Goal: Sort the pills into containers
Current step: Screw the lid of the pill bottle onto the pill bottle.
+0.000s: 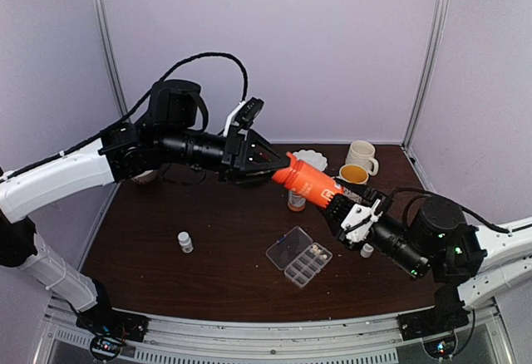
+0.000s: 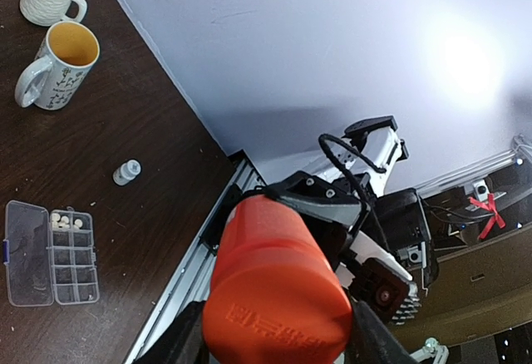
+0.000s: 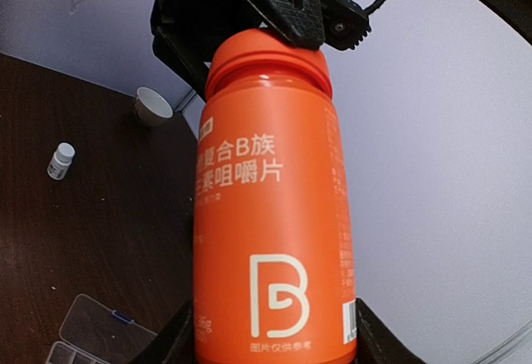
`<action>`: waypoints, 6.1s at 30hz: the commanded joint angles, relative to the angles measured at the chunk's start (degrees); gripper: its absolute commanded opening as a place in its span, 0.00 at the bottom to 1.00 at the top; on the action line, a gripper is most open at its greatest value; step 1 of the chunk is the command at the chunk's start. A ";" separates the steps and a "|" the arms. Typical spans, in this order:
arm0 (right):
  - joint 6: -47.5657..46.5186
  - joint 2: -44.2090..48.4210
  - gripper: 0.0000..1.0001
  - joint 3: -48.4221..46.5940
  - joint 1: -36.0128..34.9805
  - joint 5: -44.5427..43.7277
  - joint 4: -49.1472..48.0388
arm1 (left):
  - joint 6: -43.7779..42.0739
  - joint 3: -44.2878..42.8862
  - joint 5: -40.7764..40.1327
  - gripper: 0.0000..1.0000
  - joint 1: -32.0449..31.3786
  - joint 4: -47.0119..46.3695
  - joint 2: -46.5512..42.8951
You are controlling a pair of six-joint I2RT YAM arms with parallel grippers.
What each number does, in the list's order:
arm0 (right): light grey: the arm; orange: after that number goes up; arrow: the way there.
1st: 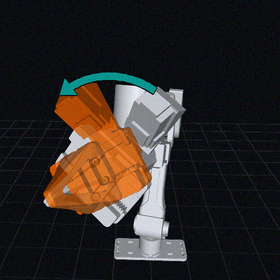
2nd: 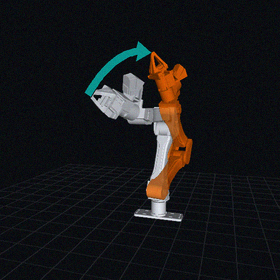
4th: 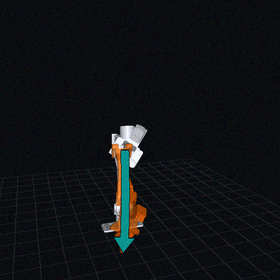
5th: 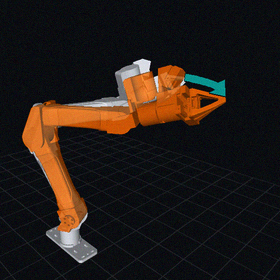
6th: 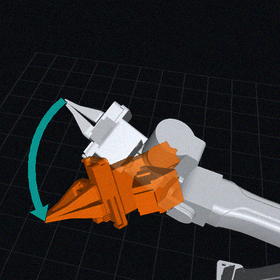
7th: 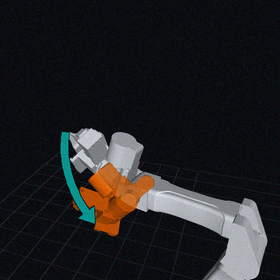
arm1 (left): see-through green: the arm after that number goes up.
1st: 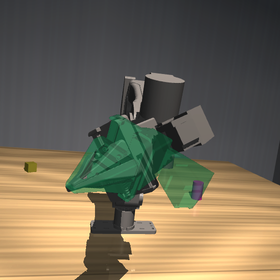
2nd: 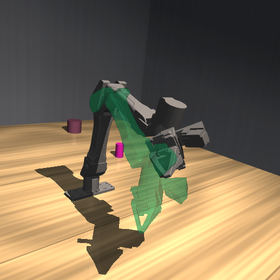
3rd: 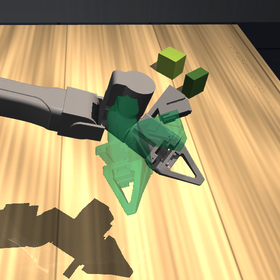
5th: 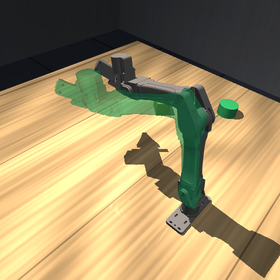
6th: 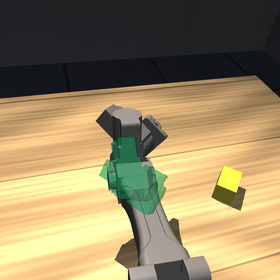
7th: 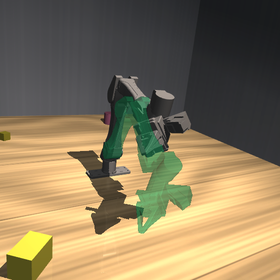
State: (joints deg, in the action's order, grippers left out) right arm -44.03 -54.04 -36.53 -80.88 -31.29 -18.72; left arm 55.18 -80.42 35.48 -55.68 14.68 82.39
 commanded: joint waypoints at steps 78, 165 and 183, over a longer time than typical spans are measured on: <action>53.81 19.46 0.00 -5.19 22.06 40.57 21.42 | -46.87 -17.82 -64.35 0.98 -9.33 27.55 1.32; 25.94 0.20 0.00 -11.37 18.32 45.21 20.92 | -12.35 7.54 -14.03 0.97 -0.40 0.11 -11.00; 24.08 -1.06 0.00 -14.32 15.22 39.76 23.43 | -7.58 11.54 -6.48 0.83 -0.47 -4.10 -11.20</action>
State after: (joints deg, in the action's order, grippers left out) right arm -18.94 -55.33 -48.34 -65.25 11.33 4.93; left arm 47.03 -69.63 26.83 -56.34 13.34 71.35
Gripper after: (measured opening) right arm 0.522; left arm 0.870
